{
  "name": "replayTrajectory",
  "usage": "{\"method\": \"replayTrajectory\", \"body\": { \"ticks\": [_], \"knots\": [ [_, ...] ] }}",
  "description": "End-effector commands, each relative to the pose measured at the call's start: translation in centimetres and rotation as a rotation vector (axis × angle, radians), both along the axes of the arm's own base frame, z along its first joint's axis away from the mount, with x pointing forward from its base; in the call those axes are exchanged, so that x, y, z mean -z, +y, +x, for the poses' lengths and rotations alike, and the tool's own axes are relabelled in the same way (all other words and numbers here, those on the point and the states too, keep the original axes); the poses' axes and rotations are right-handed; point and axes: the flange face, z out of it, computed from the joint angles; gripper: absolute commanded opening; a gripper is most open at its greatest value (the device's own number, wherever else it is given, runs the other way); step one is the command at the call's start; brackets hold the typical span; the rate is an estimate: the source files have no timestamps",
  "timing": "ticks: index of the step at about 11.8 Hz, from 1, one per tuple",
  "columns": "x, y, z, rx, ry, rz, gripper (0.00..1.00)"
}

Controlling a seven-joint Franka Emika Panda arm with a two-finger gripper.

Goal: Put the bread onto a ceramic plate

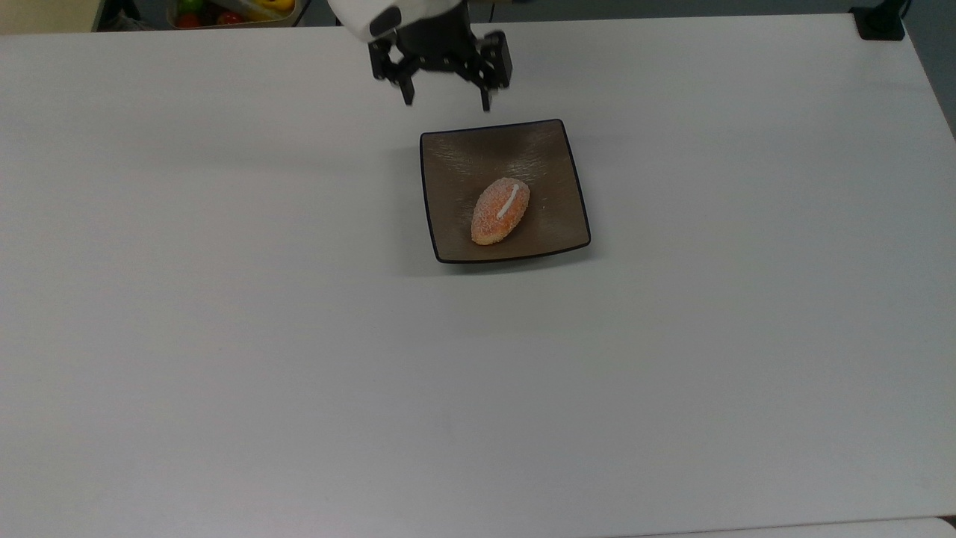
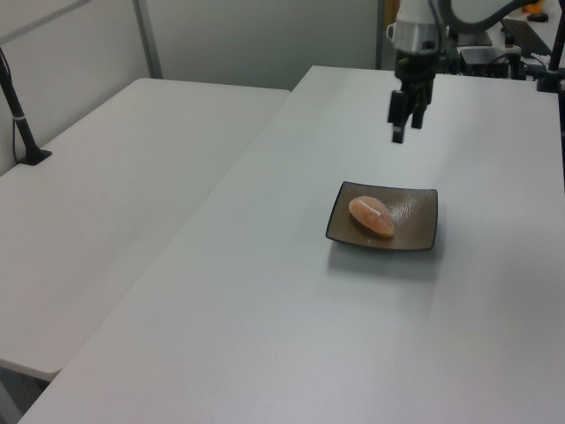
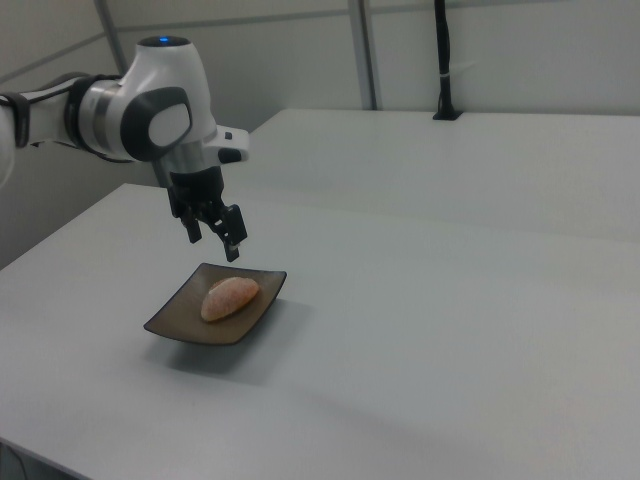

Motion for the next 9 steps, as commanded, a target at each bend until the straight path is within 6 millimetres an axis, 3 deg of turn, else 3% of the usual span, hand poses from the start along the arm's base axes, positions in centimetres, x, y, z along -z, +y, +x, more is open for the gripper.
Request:
{"method": "replayTrajectory", "body": {
  "ticks": [1, 2, 4, 5, 9],
  "knots": [
    [-2.5, -1.3, -2.1, -0.116, 0.009, -0.079, 1.00],
    [-3.4, -1.9, -2.2, -0.145, -0.023, -0.082, 1.00],
    [-5.7, -5.2, -1.5, -0.158, -0.071, -0.076, 1.00],
    [-6.9, -5.7, -1.2, -0.147, -0.096, -0.075, 1.00],
    [-7.9, -5.1, -0.5, -0.124, -0.107, -0.082, 1.00]
  ]
}}
